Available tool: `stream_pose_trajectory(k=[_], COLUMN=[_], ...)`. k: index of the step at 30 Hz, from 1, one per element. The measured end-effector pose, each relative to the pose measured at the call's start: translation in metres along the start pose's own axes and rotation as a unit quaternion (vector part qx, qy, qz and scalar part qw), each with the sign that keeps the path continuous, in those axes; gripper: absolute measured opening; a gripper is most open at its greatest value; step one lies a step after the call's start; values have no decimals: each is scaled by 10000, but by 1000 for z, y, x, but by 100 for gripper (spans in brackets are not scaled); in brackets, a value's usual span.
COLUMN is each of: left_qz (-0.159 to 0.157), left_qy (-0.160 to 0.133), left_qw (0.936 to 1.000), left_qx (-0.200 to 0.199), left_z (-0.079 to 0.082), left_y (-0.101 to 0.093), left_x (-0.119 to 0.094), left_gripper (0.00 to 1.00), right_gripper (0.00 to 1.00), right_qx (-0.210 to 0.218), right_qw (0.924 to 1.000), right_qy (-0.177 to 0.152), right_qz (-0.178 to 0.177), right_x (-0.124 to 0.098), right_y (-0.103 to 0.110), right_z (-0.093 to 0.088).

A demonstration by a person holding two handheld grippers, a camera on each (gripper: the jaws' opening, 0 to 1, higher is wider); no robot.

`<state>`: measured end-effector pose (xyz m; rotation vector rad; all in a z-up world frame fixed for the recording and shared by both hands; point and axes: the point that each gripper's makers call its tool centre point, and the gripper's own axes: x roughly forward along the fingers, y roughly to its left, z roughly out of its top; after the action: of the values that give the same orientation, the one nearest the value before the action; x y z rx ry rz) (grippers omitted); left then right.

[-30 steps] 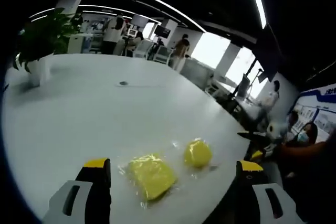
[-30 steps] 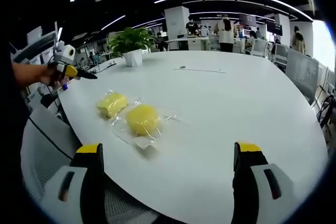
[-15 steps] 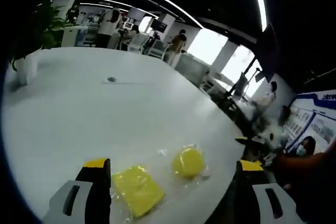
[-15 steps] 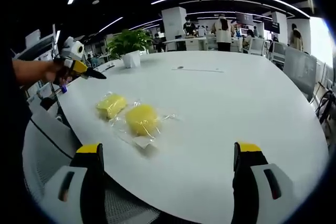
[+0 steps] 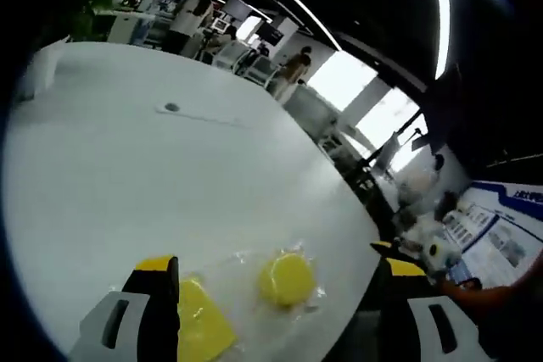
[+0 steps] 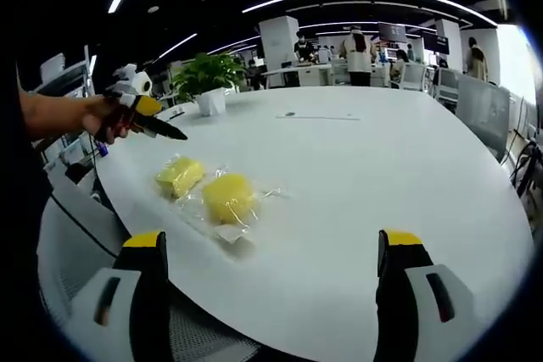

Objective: Compare the silicone blocks by pressing each to a similar depth, holding the contact briefly, and releasing to observe deformation and rebound differences across the visible hardness samples.

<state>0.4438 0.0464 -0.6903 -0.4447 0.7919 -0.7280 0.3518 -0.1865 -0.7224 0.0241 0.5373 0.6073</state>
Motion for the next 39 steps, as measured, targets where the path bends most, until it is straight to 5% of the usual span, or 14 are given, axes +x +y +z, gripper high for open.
stream_pose_trajectory(k=[6,14,34,39], left_qz=[-177,-346,-402,-406], left_qy=[-104,127,373,323], left_qw=[9997,9992,9901,9808], left_qx=[-136,-134,-1295,-1882], left_z=[3,-9,-29,-29], left_y=[-4,-13,5,10], left_x=[13,38,73,82], left_gripper=[98,99,89,84], right_gripper=[97,96,96,96], right_qx=[41,75,167,198], right_qw=[10000,10000,9998,9998], right_qy=[36,48,-13,-36], right_qz=[-6,-1,-54,-82], right_x=[-1,-2,-10,-11], right_y=[2,2,1,0], right_z=[-3,-5,-6,-5])
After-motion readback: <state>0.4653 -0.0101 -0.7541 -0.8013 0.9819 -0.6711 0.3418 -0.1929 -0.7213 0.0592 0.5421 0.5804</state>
